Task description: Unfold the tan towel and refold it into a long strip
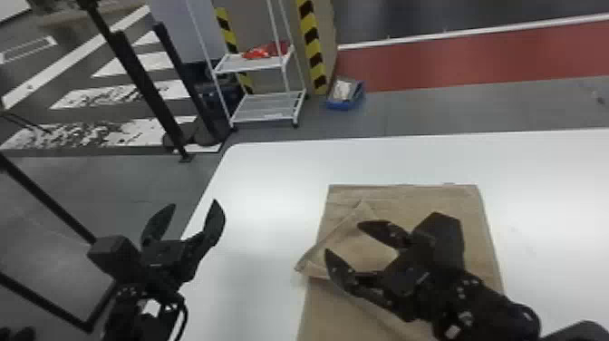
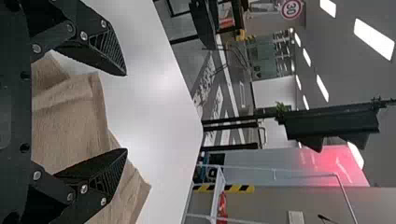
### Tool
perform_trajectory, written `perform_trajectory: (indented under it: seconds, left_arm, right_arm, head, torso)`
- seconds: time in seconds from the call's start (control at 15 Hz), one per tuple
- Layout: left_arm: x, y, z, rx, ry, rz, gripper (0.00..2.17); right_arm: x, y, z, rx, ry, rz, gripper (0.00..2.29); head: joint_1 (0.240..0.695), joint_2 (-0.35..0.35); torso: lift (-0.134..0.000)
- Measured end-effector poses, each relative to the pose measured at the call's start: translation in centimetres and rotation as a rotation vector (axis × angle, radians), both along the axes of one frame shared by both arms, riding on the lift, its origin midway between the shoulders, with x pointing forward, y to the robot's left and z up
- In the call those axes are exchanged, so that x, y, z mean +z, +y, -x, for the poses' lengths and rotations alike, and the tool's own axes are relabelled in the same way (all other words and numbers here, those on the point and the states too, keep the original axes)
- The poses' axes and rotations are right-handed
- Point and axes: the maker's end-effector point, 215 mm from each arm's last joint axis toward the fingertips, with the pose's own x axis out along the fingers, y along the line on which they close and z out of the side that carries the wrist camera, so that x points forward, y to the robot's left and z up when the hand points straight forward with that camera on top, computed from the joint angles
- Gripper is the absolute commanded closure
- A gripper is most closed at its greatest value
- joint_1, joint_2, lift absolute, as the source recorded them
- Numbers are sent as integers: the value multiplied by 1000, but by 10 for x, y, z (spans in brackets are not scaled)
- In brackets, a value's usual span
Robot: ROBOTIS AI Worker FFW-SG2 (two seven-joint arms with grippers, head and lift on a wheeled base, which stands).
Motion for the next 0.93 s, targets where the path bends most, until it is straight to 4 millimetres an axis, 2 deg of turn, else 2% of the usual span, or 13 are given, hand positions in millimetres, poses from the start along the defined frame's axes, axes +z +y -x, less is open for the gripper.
perform_trajectory:
  seconds: [0.2, 0.33, 0.47, 0.53, 0.73, 0.8, 0.93]
  left_arm:
    - [-8, -14, -2, -133, 23, -20, 90]
    - [-31, -15, -6, -190, 90, -48, 100]
    - [-50, -28, -6, -301, 159, -116, 134]
    - [-56, -34, -4, -352, 189, -161, 140]
    - [-60, -50, 5, -480, 246, -275, 151]
    - [-59, -57, 11, -539, 263, -318, 151]
    - [-59, -75, 27, -664, 302, -393, 157]
  right_arm:
    - [11, -92, -25, -160, -30, 10, 63]
    - [21, -168, -34, -286, -41, 2, 63]
    - [27, -232, -36, -394, -45, 3, 63]
    - [29, -262, -35, -443, -47, 10, 63]
    - [28, -329, -33, -560, -43, 25, 66]
    - [27, -351, -32, -598, -36, 30, 66]
    - [17, -394, -29, -671, -10, 54, 66]
  head:
    - [695, 350]
    - [695, 350]
    - [695, 350]
    - [695, 327]
    - [695, 242]
    - [695, 187]
    - [695, 135]
  torso:
    - [-125]
    - [-125]
    - [-125]
    - [-125]
    - [-125]
    - [-125]
    - [-125]
